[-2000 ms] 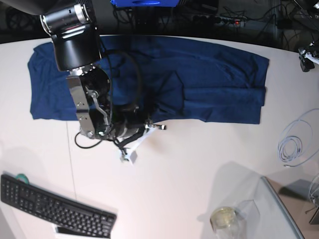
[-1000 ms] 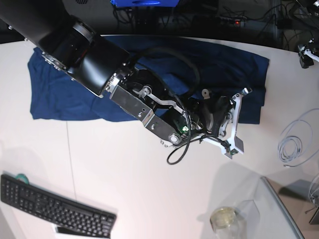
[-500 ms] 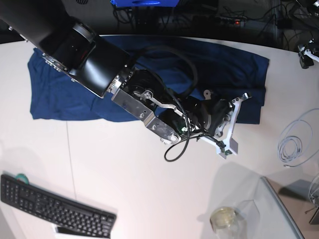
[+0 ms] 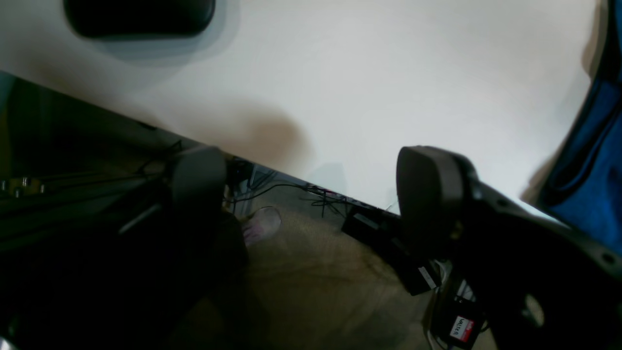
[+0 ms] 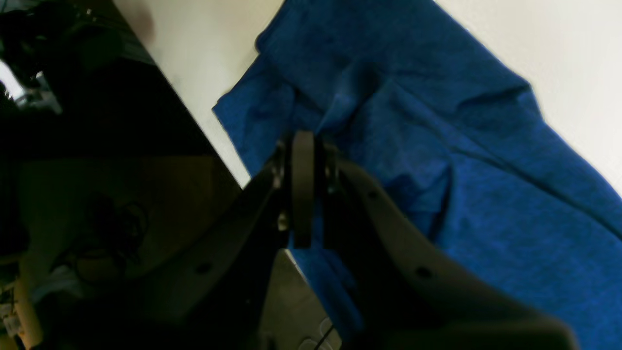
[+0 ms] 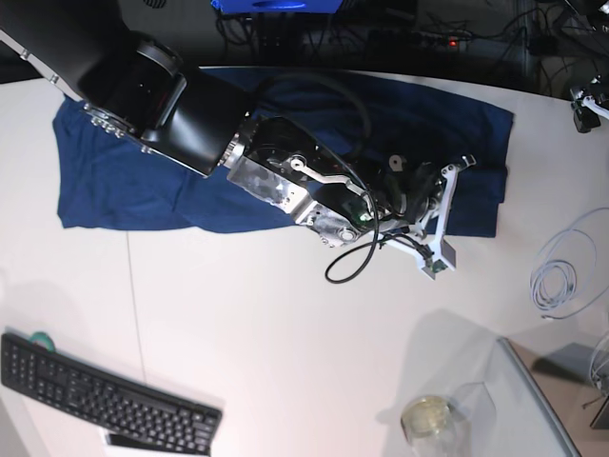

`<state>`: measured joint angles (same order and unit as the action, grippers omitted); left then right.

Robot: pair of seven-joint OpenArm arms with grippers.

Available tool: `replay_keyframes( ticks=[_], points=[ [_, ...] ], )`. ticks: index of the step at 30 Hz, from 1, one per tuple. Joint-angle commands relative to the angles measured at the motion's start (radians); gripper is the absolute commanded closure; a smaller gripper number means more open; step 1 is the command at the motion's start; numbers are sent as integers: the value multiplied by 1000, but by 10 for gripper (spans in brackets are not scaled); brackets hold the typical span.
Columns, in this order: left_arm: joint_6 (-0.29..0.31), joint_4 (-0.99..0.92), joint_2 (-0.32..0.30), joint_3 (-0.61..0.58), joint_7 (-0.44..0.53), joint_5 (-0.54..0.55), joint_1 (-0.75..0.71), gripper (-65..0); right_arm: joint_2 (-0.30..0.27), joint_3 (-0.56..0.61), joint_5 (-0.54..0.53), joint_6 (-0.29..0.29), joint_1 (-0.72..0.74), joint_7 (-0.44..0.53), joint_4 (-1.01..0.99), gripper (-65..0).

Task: Layout the t-shirt on the table in an organized manner, then fold the t-shirt properly
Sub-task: 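Sweep the right gripper across the shirt toward the left gripper, then grasp the shirt's side edges with both grippers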

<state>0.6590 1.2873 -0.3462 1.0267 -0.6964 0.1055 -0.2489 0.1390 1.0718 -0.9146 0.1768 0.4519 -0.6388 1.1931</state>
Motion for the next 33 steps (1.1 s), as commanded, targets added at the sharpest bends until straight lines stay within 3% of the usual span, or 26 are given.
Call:
replay_keyframes(
  ticks=[1, 3, 4, 8, 9, 13, 16, 22, 25, 33],
  points=[
    [-5, 19, -21, 7, 16, 6, 1, -527, 18, -5, -8, -3, 25, 18, 18, -2],
    [-5, 19, -20, 7, 16, 6, 3, -527, 18, -5, -8, -3, 15, 26, 24, -17],
    [-5, 19, -20, 7, 16, 6, 3, -527, 18, -5, -8, -3, 9, 40, 28, -57],
    [-5, 19, -18, 5, 16, 6, 4, -527, 18, 66, -7, -4, -14, 129, 63, -384],
    [-5, 19, -18, 5, 16, 6, 4, -527, 18, 97, -7, -4, -12, 145, 80, -410],
    [-2, 19, -17, -3, 16, 10, 6, -527, 17, 126, -2, -4, -9, 153, 132, -356],
    [0, 22, -17, -59, 16, 13, 3, -527, -9, 75, -7, -4, -14, 152, 140, -347],
    [3, 222, 103, -76, 16, 15, -3, -527, -144, -109, -7, -4, -129, 152, 210, -345],
    [39, 262, 155, -78, 16, 17, 13, -535, -215, -219, -7, -4, -218, 152, 267, -345],
    [39, 68, 174, -79, 17, 70, 118, -535, -322, -374, -4, -4, -371, 152, 345, -344]
  ],
)
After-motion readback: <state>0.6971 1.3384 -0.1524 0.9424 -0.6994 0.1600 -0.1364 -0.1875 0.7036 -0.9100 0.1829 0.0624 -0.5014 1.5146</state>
